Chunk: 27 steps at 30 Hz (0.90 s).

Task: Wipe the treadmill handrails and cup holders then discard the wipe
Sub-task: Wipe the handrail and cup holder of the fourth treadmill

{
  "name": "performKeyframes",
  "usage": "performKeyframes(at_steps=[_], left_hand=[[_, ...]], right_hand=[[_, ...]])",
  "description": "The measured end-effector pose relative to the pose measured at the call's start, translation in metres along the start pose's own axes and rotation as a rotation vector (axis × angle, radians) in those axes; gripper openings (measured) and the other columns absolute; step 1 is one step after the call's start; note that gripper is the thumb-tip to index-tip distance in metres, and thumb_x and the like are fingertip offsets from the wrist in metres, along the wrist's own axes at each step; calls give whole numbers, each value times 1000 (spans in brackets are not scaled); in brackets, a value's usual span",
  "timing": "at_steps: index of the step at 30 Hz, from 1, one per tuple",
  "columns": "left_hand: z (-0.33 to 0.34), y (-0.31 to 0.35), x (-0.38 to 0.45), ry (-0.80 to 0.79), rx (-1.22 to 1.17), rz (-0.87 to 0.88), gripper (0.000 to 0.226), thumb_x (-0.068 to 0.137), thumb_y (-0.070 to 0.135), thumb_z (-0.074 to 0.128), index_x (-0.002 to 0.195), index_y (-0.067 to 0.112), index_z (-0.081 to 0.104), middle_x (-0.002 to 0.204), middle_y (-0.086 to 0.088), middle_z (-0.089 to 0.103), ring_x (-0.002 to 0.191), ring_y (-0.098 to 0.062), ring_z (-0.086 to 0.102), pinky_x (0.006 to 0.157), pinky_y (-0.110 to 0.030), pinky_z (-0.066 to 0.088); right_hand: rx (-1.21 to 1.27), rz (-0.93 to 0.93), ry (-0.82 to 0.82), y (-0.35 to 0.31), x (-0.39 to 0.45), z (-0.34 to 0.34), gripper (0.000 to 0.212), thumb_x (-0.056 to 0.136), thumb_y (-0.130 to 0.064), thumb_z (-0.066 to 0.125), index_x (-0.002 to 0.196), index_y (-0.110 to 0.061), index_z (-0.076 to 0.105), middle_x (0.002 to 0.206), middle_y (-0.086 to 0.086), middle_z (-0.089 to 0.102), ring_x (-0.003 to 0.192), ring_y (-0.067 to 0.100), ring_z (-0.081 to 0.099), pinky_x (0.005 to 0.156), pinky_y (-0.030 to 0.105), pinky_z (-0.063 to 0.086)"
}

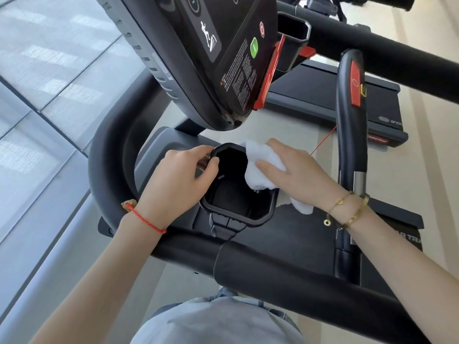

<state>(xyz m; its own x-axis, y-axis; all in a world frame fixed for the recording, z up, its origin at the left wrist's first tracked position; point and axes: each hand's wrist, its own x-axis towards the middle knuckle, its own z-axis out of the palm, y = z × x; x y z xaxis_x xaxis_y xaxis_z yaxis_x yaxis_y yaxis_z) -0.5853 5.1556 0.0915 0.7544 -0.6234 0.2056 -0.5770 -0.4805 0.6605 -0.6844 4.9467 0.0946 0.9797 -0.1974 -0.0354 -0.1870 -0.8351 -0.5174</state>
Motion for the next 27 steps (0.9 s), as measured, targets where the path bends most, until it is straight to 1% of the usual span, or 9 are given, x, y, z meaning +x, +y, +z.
performKeyframes(at_steps=[2, 4, 6, 9, 11, 15, 19, 23, 27], left_hand=[[0, 1, -1, -5, 21, 9, 23, 98, 29, 52, 106, 20, 71, 79, 8, 73, 73, -13, 70, 73, -37, 58], [1, 1, -1, -20, 46, 27, 24, 99, 29, 50, 103, 16, 70, 75, 3, 72, 65, -19, 66, 66, -40, 55], [1, -1, -1, -31, 48, 31, 26, 99, 29, 50, 103, 13, 70, 74, 1, 71, 64, -21, 66, 65, -41, 55], [-1, -1, -2, -37, 33, 31, 25, 99, 29, 51, 104, 13, 70, 75, 4, 72, 68, -19, 67, 66, -41, 55], [-2, 0, -2, -33, 26, 28, 24, 98, 29, 52, 104, 16, 71, 77, 8, 72, 72, -16, 69, 69, -40, 56], [-2, -1, -1, -25, 10, 6, 23, 98, 30, 54, 108, 18, 70, 83, 8, 73, 80, -16, 70, 79, -41, 58], [-1, 0, -1, -34, 50, 10, 27, 98, 34, 50, 116, 22, 66, 87, 9, 71, 82, -13, 69, 76, -32, 56], [-1, 0, 0, -52, 24, 14, 32, 98, 33, 48, 120, 18, 65, 89, 3, 72, 82, -17, 69, 80, -41, 57], [-1, -2, 1, -67, 7, 8, 33, 98, 34, 48, 121, 19, 65, 85, 0, 73, 84, -23, 69, 82, -44, 57]], right_hand=[[-11, -7, -28, -1, 6, -2, 16, 96, -41, 47, 93, -26, 42, 75, -12, 50, 70, 11, 49, 58, 28, 31], [-104, -67, -88, -12, 22, -2, 16, 97, -42, 47, 93, -27, 42, 81, -9, 54, 74, 17, 51, 61, 32, 30], [-144, -109, -118, -22, 35, 0, 21, 97, -43, 47, 95, -23, 47, 88, -5, 59, 81, 21, 53, 65, 33, 31], [-137, -91, -34, -24, 30, 3, 25, 97, -43, 47, 101, -19, 52, 91, -3, 61, 81, 22, 54, 64, 34, 32], [-111, -43, 26, -20, 16, 4, 22, 96, -41, 48, 100, -19, 50, 88, -2, 58, 79, 23, 52, 60, 33, 30], [20, 175, 125, -20, -11, 9, 20, 95, -38, 48, 96, -19, 42, 73, -7, 46, 65, 15, 45, 54, 29, 27], [191, 364, 170, -30, -38, 26, 27, 95, -43, 49, 104, -21, 36, 85, -8, 46, 71, 6, 47, 52, 26, 31], [212, 422, 142, -34, -35, 26, 29, 97, -41, 48, 105, -18, 34, 85, -7, 44, 70, 6, 45, 52, 25, 29], [189, 407, 145, -37, -14, 15, 22, 99, -35, 46, 103, -14, 38, 78, -4, 45, 67, 14, 44, 51, 26, 30]])
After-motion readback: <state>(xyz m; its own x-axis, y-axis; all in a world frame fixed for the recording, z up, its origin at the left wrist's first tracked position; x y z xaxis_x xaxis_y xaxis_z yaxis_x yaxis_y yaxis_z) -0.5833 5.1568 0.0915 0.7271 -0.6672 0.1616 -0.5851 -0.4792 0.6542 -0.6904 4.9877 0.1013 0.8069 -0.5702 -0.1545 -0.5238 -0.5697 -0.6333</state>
